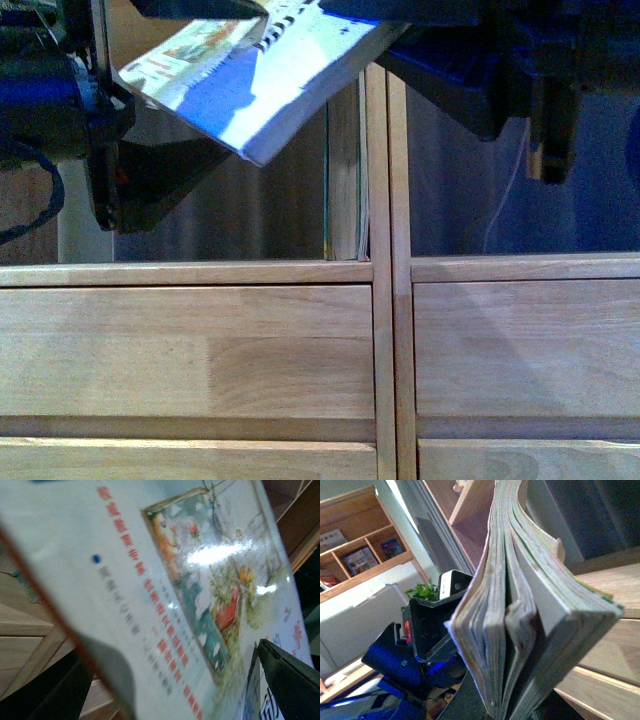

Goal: Organize books on shelf

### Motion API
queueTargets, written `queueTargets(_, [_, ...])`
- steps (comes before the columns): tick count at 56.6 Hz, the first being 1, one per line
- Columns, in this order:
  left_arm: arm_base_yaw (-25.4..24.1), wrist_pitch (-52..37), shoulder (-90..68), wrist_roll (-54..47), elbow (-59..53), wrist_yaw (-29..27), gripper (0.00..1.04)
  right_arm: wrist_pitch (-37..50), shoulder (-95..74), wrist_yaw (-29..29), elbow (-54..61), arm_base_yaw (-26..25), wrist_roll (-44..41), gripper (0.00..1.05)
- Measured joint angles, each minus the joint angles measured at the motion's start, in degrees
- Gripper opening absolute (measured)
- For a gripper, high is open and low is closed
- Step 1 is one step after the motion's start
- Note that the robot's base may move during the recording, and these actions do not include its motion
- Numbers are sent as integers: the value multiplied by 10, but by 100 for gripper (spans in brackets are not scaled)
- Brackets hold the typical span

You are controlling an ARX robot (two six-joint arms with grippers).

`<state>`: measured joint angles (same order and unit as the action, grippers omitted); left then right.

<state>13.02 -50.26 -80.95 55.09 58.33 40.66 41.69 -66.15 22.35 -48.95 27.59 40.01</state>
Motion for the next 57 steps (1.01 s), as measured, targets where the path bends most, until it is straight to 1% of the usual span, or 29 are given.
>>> queueTargets(11, [13,-97,15,61,-37,19,97,44,-32,21,-27,8,73,7])
queueTargets(17, [18,-137,25,83,-51,30,97,84,-50,36,-37,7,139,7])
queueTargets(18, [18,-141,28,85,-54,34,97,93,-53,42,-37,7,156,7])
queueTargets(29, [7,-177,59,123,-74,50,97,146,-64,79,-33,-5,235,7])
queueTargets(37, [-7,-194,89,150,-88,56,97,179,-67,104,-19,-17,266,7])
queueTargets(48, [-22,-214,95,175,-102,59,97,214,-77,116,0,-35,295,7])
queueTargets(52, [-23,-224,100,179,-115,59,83,236,-80,116,2,-48,312,7])
queueTargets(57, [-24,-223,107,177,-123,56,71,259,-80,118,5,-59,329,7])
